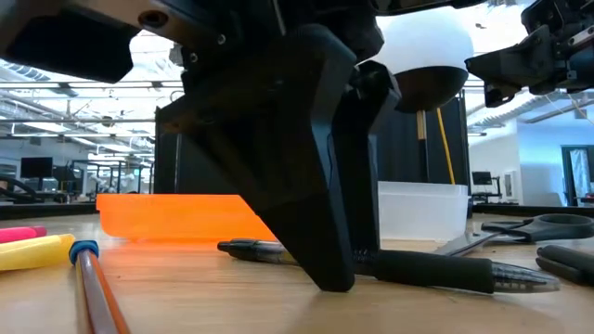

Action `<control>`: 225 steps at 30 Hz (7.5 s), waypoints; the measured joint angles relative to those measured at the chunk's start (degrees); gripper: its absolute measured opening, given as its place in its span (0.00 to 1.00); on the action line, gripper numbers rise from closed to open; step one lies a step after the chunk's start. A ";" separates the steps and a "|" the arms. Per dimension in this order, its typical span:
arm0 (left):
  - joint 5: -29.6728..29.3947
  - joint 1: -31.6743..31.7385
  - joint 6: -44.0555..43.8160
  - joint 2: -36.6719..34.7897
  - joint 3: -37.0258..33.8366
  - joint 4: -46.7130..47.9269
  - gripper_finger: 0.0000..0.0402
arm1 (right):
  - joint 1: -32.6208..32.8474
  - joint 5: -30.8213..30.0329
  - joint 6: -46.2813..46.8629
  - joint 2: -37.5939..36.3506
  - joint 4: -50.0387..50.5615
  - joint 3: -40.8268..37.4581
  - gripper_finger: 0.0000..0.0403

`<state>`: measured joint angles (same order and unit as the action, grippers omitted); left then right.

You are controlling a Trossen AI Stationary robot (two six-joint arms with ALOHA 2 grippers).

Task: Pick & place school supplies into a supply box
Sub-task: Put the black pen into the orange supply box, then put the pink highlighter into the orange supply box

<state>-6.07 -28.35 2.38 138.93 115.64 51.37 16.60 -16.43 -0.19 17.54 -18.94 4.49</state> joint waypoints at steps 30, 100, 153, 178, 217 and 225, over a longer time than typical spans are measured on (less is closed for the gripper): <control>-6.02 -1.38 25.72 -11.00 6.32 15.23 0.07 | -0.02 0.01 2.13 0.15 0.39 0.00 0.00; 8.57 26.01 73.48 -14.97 -15.81 -3.37 0.38 | -0.02 -0.01 -0.82 1.88 0.85 -0.04 0.00; -12.22 -15.81 -107.12 -49.96 -59.97 -14.73 0.39 | 0.00 0.07 4.87 2.03 -1.60 -1.46 0.00; 8.28 -12.41 -104.38 -28.90 -35.36 5.95 0.39 | 0.00 0.04 0.98 2.01 -3.56 -1.49 0.00; 8.97 -10.87 -105.62 -29.49 -49.42 -8.18 0.07 | 0.00 0.04 0.81 2.01 -4.37 -1.49 0.00; 0.66 -12.55 -105.44 -31.79 -44.07 -6.33 0.06 | -0.01 0.02 0.78 2.03 -4.39 -1.49 0.00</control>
<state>-5.41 -40.90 -103.06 107.14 71.57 45.04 16.59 -16.40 0.60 19.57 -23.33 3.01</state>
